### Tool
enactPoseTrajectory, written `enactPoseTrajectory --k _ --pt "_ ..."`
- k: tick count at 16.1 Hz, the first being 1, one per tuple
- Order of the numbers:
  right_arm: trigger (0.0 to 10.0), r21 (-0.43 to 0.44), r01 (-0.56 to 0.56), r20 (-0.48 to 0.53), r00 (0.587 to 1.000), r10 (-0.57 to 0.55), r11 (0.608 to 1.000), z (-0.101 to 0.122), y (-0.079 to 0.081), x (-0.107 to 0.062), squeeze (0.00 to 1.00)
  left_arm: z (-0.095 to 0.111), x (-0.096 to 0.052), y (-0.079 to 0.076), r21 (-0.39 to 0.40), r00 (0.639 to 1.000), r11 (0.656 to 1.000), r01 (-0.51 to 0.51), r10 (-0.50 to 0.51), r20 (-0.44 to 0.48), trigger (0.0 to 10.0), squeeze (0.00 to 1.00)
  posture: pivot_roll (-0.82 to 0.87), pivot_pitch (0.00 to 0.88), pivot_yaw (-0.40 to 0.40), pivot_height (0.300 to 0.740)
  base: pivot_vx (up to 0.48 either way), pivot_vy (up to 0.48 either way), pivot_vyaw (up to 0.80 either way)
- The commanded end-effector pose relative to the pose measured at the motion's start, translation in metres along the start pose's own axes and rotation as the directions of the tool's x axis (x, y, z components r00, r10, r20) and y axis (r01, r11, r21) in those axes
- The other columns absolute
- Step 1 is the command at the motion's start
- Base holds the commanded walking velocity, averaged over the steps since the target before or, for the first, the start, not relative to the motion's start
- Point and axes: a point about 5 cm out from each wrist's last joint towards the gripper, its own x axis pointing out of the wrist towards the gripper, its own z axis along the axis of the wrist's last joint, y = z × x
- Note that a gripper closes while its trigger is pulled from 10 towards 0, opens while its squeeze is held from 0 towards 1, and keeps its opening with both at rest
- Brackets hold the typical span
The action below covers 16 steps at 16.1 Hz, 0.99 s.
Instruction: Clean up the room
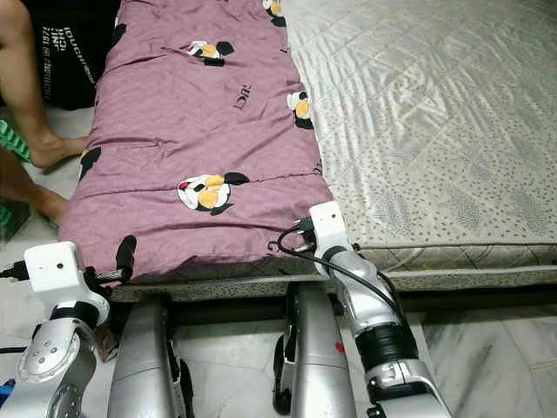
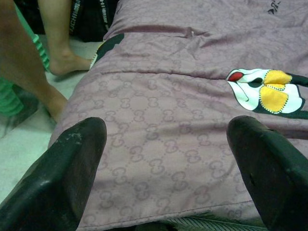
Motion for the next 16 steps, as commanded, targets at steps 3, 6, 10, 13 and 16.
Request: enactPoseTrajectory --k 3,6,10,13,16 --pt "0.0 -0.004 0.008 -0.021 1.000 -0.008 1.000 -0.008 -0.007 -0.006 0.00 -0.004 -0.001 0.001 0.015 1.000 1.000 -0.010 0.011 -0.017 10.0 0.00 0.09 0.155 -0.058 0.538 0.000 0.000 0.00" --pt "0.0 -0.009 0.014 -0.029 0.999 -0.014 1.000 -0.012 -0.015 -0.011 0.00 -0.003 0.000 0.001 0.017 1.000 1.000 -0.010 0.010 -0.016 10.0 0.00 0.08 0.154 -0.058 0.538 0.000 0.000 0.00" --pt "0.0 -0.033 0.030 -0.058 0.998 -0.032 0.999 -0.028 -0.038 -0.029 0.00 -0.003 0.001 0.002 0.020 1.000 1.000 -0.013 0.013 -0.015 10.0 0.00 0.08 0.152 -0.056 0.538 0.000 0.000 0.00" --pt "0.0 -0.054 0.037 -0.108 0.993 -0.042 0.998 -0.044 -0.049 -0.043 0.00 -0.003 0.002 0.002 0.021 1.000 1.000 -0.010 0.010 -0.014 10.0 0.00 0.07 0.154 -0.055 0.538 0.000 0.000 0.00" --pt "0.0 -0.054 -0.059 -0.202 0.978 0.047 0.997 -0.065 -0.050 -0.063 0.00 -0.003 0.002 0.001 0.024 1.000 1.000 -0.003 0.003 -0.014 10.0 0.00 0.07 0.153 -0.051 0.538 0.000 0.000 0.00"
